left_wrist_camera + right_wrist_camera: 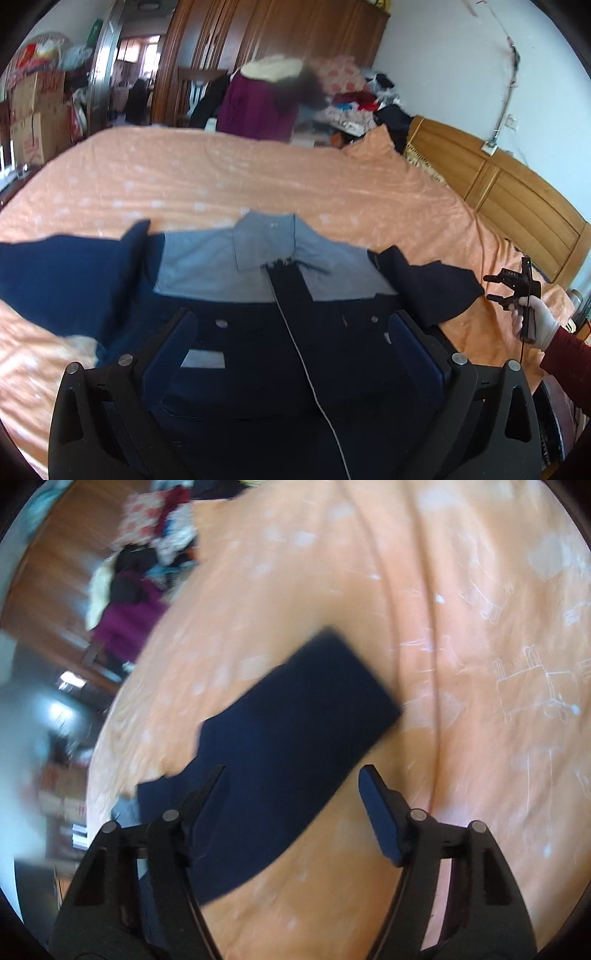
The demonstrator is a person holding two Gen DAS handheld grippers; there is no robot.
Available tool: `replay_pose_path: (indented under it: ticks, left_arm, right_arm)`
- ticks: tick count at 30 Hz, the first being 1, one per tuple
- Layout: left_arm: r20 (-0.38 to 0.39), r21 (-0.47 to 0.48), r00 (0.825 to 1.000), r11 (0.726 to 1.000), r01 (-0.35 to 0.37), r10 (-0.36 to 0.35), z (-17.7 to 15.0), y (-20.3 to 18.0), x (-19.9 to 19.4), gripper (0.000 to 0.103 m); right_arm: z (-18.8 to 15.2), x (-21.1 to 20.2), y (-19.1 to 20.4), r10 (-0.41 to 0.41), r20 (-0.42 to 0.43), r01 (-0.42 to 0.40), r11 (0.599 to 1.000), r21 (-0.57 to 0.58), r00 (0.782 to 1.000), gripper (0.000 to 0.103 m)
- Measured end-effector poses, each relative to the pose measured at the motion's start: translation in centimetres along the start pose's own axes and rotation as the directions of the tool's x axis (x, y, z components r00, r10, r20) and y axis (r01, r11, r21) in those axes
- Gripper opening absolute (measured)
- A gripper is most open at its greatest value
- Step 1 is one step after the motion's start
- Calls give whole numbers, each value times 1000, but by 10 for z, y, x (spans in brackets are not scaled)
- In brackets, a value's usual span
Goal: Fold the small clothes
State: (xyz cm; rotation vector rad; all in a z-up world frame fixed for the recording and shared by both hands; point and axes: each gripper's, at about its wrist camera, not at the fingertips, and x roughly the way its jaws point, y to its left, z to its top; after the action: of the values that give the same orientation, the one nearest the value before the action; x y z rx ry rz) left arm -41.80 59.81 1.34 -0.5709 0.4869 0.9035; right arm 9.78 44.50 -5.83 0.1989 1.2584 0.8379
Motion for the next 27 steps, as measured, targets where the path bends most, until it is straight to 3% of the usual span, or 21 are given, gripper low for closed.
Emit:
replay_pose_path:
  ticks: [4,9,10,11,12,13,15,16,20,22,24,27]
  left_arm:
    - [-16,-18,1000,1000,-21,21,-2,-3,25,103]
    - [-17,-45,999,999,-30,30,7,1,32,103]
    - [-15,-49,999,998,-30,29,10,4,31,103]
    - [-12,-54,1000,998,-25,25,12,3,29,103]
    - [-9,-61,1000,998,-19,18,13,3,29,103]
    - [-4,-72,1000,997,-16,16,15,4,28,103]
    - [24,-94,1000,995,-16,19,21,9,20,103]
    - [48,-105,999,994,-19,24,25,13,14,103]
    - [97,-138,994,990,-39,52,35,31,-6,103]
    - [135,-159,989,986,-43,65,39,40,-23,103]
    - [173,-171,981,984,-53,83,41,49,-43,103]
    - [203,-178,971,980,-89,125,41,65,-73,103]
  right_arm:
    - [3,9,-10,-36,-9,36,999,14,999,71]
    - [17,19,-12,36,20,-36,999,-16,999,71]
    - [20,25,-12,43,13,-43,999,-23,999,66]
    - [21,27,-14,57,12,-56,998,-25,998,39]
    - [21,26,-11,85,16,-85,996,-22,996,19]
    - [22,20,2,136,30,-135,990,-27,990,13]
    - [12,-4,47,258,54,-252,962,-106,965,12]
    - [3,-20,83,337,55,-323,931,-171,940,12]
    - [-50,-55,239,564,-45,-536,752,-384,825,12]
    - [-86,-45,312,617,-148,-611,660,-437,773,12]
    - [-129,-20,373,626,-252,-662,600,-450,738,13]
    - [-194,24,436,580,-367,-682,553,-479,728,18]
